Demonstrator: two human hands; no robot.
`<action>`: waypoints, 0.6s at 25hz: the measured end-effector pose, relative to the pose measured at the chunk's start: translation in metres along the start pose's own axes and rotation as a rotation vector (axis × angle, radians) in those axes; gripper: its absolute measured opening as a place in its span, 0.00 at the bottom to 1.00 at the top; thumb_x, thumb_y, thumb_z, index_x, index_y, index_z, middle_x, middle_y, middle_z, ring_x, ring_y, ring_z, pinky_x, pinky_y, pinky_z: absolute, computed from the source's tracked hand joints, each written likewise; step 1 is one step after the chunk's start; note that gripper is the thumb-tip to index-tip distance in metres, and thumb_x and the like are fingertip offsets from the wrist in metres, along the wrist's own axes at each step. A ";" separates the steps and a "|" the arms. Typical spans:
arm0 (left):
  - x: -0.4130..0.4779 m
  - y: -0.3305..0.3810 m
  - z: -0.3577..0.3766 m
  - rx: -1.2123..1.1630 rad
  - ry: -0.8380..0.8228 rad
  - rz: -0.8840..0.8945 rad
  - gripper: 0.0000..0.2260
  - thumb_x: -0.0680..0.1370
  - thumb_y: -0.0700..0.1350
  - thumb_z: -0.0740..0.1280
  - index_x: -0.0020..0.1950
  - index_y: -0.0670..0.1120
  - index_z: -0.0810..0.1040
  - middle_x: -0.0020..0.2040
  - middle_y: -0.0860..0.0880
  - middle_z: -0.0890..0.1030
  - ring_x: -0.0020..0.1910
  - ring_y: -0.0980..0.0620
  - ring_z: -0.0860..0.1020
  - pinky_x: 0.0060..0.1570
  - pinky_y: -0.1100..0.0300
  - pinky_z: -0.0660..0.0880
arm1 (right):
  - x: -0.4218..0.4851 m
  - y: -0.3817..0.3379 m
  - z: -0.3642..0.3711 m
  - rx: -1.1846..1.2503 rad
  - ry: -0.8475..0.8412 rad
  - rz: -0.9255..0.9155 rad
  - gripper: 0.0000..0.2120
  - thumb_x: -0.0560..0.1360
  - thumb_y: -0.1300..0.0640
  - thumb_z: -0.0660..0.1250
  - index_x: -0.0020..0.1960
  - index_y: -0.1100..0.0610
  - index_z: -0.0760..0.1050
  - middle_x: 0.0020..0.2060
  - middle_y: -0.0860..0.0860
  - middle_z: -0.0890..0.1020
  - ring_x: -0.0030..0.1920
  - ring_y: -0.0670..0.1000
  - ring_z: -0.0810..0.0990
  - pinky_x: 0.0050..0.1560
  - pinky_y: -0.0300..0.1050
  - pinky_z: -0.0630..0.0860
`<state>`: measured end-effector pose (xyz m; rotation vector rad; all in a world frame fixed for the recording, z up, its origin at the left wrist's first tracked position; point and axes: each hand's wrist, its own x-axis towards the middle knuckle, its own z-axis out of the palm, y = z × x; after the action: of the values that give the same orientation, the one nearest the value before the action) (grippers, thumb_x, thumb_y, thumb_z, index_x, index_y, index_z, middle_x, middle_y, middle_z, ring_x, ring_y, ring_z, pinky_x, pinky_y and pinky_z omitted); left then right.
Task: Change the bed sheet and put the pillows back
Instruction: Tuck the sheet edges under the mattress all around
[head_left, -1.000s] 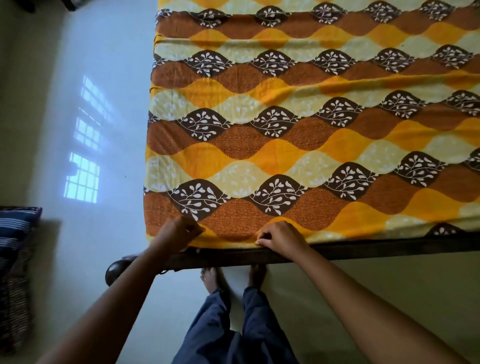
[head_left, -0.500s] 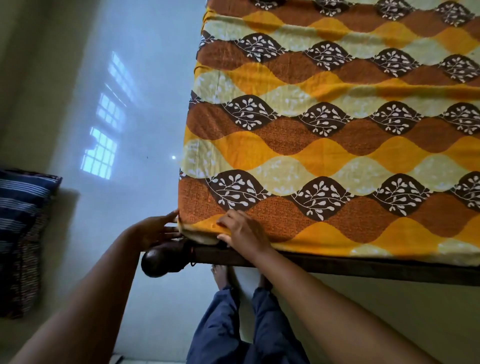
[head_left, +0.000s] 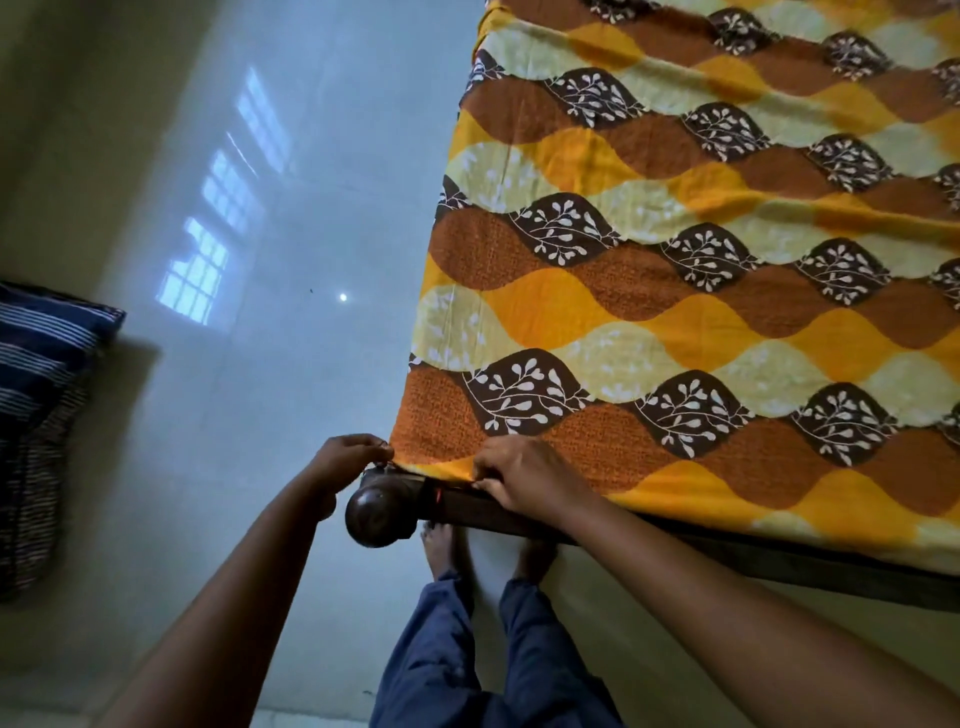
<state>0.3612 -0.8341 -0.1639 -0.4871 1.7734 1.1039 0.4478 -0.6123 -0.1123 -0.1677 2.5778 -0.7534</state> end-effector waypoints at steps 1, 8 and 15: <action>0.003 0.001 -0.002 0.073 0.006 0.010 0.05 0.67 0.43 0.72 0.30 0.47 0.82 0.37 0.46 0.80 0.47 0.46 0.75 0.54 0.51 0.69 | 0.001 -0.002 0.000 0.014 -0.038 0.029 0.04 0.72 0.59 0.69 0.46 0.59 0.80 0.46 0.53 0.82 0.47 0.53 0.79 0.45 0.39 0.69; 0.002 0.009 -0.002 0.240 -0.086 0.037 0.07 0.74 0.38 0.68 0.36 0.46 0.79 0.38 0.45 0.77 0.41 0.48 0.75 0.41 0.63 0.73 | 0.000 -0.005 0.001 0.036 -0.102 0.125 0.09 0.74 0.56 0.68 0.53 0.56 0.81 0.52 0.52 0.83 0.51 0.50 0.80 0.54 0.44 0.76; -0.005 0.039 0.016 -0.138 -0.077 0.089 0.11 0.79 0.53 0.60 0.45 0.46 0.72 0.39 0.48 0.73 0.38 0.52 0.73 0.38 0.59 0.70 | -0.001 0.005 0.003 0.094 0.319 0.171 0.21 0.68 0.58 0.75 0.60 0.56 0.76 0.54 0.52 0.78 0.54 0.51 0.77 0.52 0.41 0.75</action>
<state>0.3434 -0.8017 -0.1439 -0.4460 1.6732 1.2964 0.4498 -0.6088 -0.1167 0.2171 2.7988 -0.8951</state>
